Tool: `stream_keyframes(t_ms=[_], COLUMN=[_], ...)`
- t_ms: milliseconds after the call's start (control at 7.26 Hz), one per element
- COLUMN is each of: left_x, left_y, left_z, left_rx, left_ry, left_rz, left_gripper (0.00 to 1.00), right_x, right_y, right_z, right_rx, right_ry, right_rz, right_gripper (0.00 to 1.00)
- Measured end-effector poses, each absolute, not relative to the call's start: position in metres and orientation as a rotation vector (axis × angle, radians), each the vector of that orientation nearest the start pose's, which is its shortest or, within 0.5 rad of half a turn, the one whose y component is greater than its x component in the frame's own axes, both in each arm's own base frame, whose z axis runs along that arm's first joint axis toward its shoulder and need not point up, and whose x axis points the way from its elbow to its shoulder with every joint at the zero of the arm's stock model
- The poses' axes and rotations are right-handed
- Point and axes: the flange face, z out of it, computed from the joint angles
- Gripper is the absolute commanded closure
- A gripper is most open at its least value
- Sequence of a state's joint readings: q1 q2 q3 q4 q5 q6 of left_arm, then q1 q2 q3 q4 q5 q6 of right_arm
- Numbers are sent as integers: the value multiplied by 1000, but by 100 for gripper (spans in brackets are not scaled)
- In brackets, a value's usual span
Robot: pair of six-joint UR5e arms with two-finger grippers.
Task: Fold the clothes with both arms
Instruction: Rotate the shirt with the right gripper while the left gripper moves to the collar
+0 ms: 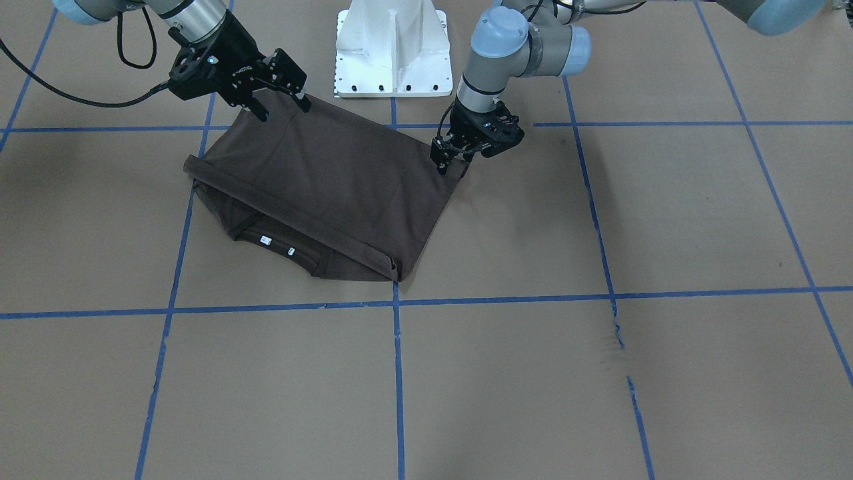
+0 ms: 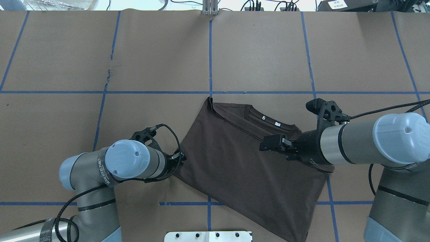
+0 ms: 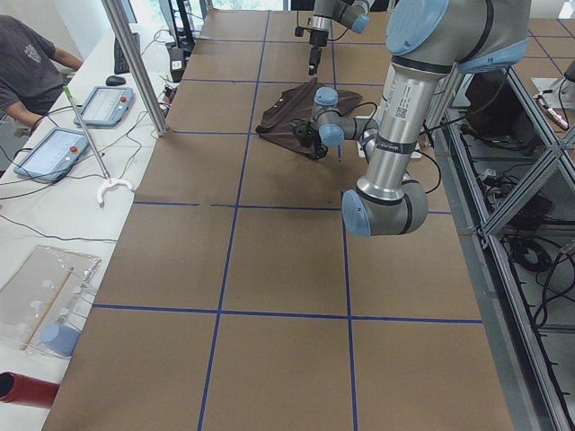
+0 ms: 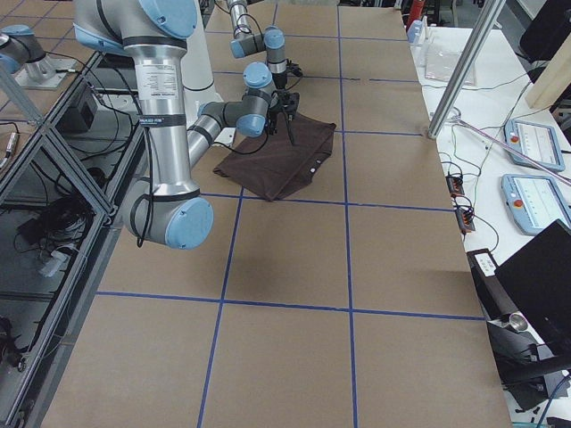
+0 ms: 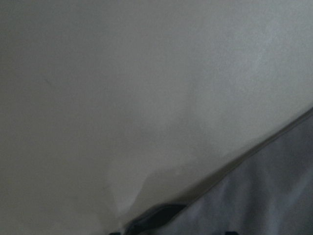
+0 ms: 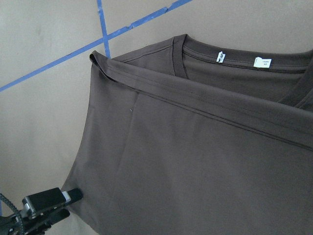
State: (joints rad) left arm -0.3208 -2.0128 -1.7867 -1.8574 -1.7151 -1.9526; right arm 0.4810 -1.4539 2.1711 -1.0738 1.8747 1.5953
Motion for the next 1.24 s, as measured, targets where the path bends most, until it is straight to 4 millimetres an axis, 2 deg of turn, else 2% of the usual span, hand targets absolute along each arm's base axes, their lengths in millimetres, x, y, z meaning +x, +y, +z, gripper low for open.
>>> stream_keyframes(t_ms=[413,551,689,964,1102,1240], left_x=[557,551,540,512,508,509], left_y=[-316,-327,-348,-406,-448,-499], left_z=[281,280,278,275,274,272], left_rx=[-169,-160,-140,-71,-27,22], left_ry=[943,937,923,907,890,869], left_rz=[-597,-614,-642,-686,-702,-711], left_gripper=[100,100,100,100,100,100], right_x=[-368,-369,-371,-372,-373,-373], right_y=[-310,-311,-312,-312,-313,-313], right_z=[268,270,272,274,275,275], right_rx=[16,15,14,14,14,14], right_ry=[-1232,-1228,-1223,-1218,-1216,-1215], right_rz=[259,261,262,263,262,261], right_gripper=[0,0,0,0,0,0])
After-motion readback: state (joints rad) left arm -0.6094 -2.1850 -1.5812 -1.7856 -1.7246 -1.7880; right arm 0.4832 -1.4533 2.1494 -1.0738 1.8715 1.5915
